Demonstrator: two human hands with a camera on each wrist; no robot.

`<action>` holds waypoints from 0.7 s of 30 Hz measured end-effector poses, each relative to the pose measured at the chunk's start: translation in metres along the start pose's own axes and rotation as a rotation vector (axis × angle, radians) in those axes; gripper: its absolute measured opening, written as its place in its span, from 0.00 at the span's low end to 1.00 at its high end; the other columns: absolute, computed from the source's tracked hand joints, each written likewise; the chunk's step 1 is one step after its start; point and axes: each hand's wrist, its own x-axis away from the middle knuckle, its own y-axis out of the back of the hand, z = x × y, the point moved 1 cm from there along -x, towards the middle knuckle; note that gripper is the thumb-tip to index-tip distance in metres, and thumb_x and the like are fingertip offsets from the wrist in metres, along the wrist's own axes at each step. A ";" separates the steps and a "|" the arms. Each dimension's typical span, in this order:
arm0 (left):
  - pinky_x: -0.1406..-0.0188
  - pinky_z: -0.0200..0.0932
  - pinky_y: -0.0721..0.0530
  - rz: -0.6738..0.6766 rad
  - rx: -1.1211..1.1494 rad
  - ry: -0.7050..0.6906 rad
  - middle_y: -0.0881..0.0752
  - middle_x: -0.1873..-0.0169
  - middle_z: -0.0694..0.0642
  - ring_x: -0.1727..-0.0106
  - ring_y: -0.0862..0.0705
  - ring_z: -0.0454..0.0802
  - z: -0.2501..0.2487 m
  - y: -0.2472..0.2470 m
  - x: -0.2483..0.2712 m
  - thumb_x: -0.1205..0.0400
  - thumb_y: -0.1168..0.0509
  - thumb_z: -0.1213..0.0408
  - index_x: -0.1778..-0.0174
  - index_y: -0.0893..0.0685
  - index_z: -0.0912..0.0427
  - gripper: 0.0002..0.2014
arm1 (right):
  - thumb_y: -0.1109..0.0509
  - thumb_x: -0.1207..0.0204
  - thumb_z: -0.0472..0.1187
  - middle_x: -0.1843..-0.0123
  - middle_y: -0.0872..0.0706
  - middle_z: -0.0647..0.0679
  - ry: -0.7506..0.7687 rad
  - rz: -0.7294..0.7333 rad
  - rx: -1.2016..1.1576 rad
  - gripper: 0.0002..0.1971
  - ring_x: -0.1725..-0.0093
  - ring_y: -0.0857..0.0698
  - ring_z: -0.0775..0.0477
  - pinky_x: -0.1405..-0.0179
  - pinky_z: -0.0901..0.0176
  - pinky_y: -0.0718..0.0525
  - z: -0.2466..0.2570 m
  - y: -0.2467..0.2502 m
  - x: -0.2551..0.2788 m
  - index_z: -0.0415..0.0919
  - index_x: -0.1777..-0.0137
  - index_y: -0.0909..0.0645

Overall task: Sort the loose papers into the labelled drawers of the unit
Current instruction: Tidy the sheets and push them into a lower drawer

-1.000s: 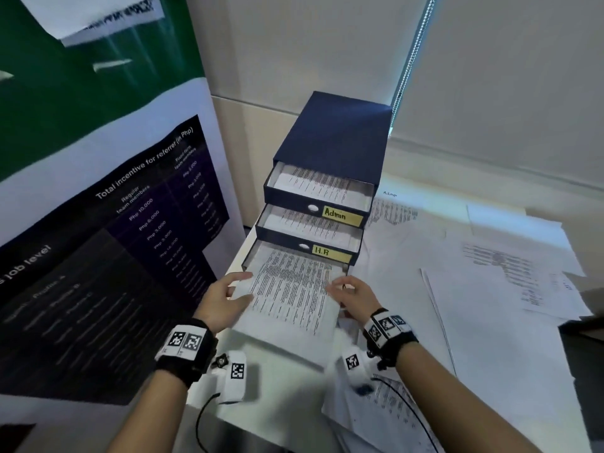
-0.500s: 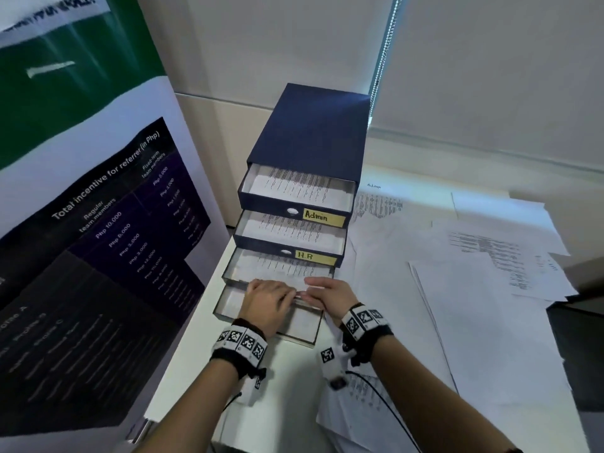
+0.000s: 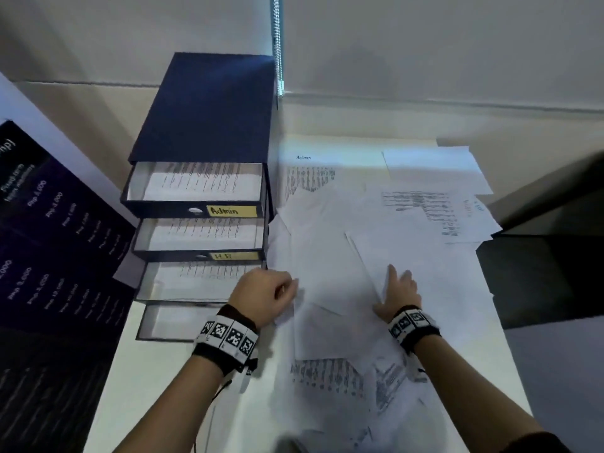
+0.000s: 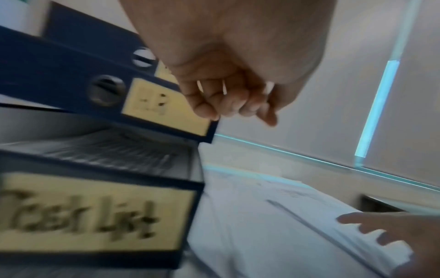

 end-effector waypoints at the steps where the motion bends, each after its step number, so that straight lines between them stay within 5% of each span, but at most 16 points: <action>1: 0.72 0.35 0.37 0.057 0.002 -0.058 0.25 0.79 0.45 0.75 0.26 0.46 -0.013 -0.009 -0.005 0.14 0.41 0.49 0.72 0.29 0.48 0.19 | 0.24 0.35 0.54 0.20 0.43 0.32 0.013 0.004 -0.011 0.53 0.23 0.36 0.29 0.33 0.34 0.22 -0.006 -0.005 -0.003 0.47 0.17 0.53; 7: 0.70 0.45 0.28 0.290 0.089 0.026 0.21 0.77 0.50 0.72 0.21 0.50 -0.037 -0.071 -0.034 0.14 0.41 0.45 0.71 0.22 0.54 0.22 | 0.35 0.19 0.43 0.23 0.32 0.31 0.053 -0.059 0.090 0.32 0.30 0.25 0.31 0.38 0.44 0.17 -0.012 -0.003 -0.014 0.40 0.18 0.43; 11: 0.64 0.35 0.16 0.205 0.628 0.371 0.12 0.68 0.48 0.66 0.15 0.42 -0.045 -0.096 -0.042 0.15 0.33 0.53 0.56 0.10 0.50 0.09 | 0.39 0.20 0.38 0.47 0.12 0.36 0.145 -0.027 -0.104 0.11 0.47 0.14 0.35 0.51 0.54 0.18 -0.012 0.048 -0.006 0.38 0.46 0.17; 14: 0.58 0.38 0.13 0.095 0.963 0.635 0.10 0.52 0.57 0.52 0.13 0.52 -0.053 -0.098 -0.058 0.13 0.36 0.54 0.39 0.15 0.58 0.13 | 0.38 0.19 0.46 0.67 0.16 0.39 0.296 -0.123 -0.437 0.16 0.64 0.19 0.40 0.64 0.54 0.30 -0.013 0.109 0.017 0.35 0.64 0.22; 16: 0.52 0.39 0.16 0.091 1.109 0.759 0.14 0.45 0.59 0.48 0.16 0.52 -0.062 -0.090 -0.071 0.12 0.41 0.49 0.38 0.18 0.57 0.16 | 0.32 0.20 0.51 0.66 0.14 0.36 0.370 -0.119 -0.833 0.22 0.66 0.18 0.38 0.63 0.49 0.20 -0.020 0.141 0.031 0.29 0.61 0.19; 18: 0.44 0.41 0.19 0.141 1.241 0.754 0.15 0.39 0.54 0.41 0.16 0.50 -0.067 -0.080 -0.081 0.13 0.47 0.38 0.34 0.19 0.51 0.24 | 0.28 0.22 0.50 0.51 0.10 0.30 0.381 0.012 -1.265 0.22 0.52 0.11 0.31 0.52 0.40 0.13 -0.029 0.161 0.041 0.26 0.47 0.15; 21: 0.32 0.52 0.21 0.206 1.499 0.643 0.13 0.33 0.56 0.32 0.15 0.54 -0.068 -0.068 -0.082 0.18 0.51 0.28 0.30 0.15 0.47 0.34 | 0.28 0.21 0.38 0.44 0.10 0.37 0.273 0.095 -1.434 0.17 0.44 0.10 0.38 0.49 0.49 0.12 -0.039 0.154 0.044 0.28 0.36 0.17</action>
